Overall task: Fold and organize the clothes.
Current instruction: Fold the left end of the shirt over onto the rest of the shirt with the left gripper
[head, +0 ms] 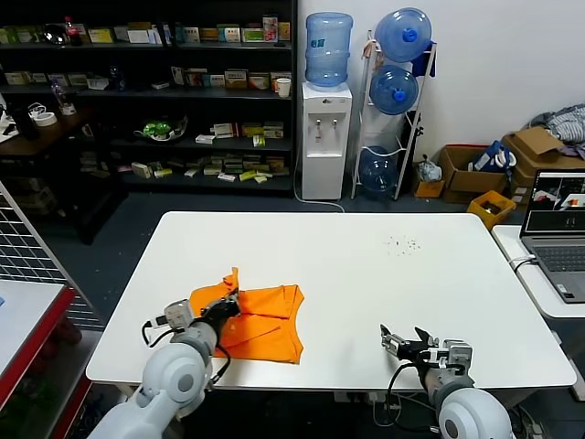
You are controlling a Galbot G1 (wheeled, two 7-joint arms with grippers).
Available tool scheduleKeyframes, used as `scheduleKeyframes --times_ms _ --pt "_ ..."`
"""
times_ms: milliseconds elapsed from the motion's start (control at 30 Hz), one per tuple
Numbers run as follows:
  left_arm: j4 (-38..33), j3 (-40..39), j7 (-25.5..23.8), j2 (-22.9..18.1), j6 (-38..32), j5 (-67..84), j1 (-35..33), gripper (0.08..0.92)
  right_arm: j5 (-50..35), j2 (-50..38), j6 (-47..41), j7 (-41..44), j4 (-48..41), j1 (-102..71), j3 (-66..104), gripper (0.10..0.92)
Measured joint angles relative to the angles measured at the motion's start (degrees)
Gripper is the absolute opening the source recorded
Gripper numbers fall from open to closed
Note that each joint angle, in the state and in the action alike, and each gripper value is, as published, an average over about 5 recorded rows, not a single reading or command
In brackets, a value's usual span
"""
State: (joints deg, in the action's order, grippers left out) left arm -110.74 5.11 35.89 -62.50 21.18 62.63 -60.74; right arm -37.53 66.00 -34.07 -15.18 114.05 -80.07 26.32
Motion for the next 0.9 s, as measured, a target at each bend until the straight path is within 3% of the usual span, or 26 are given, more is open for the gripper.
scheduleKeyframes --times_ms 567,900 --pt "-0.45 -6.68 2.07 -4.83 0.68 -0.53 1.45 0.124 0.01 -0.04 -0.01 -0.01 0.03 -0.24 0.27 0.823" --pt "-0.54 -6.33 -0.1 -4.16 1.16 -1.97 0.68 0.39 -0.13 -0.08 -0.02 -0.01 -0.18 0.17 -0.02 0.823"
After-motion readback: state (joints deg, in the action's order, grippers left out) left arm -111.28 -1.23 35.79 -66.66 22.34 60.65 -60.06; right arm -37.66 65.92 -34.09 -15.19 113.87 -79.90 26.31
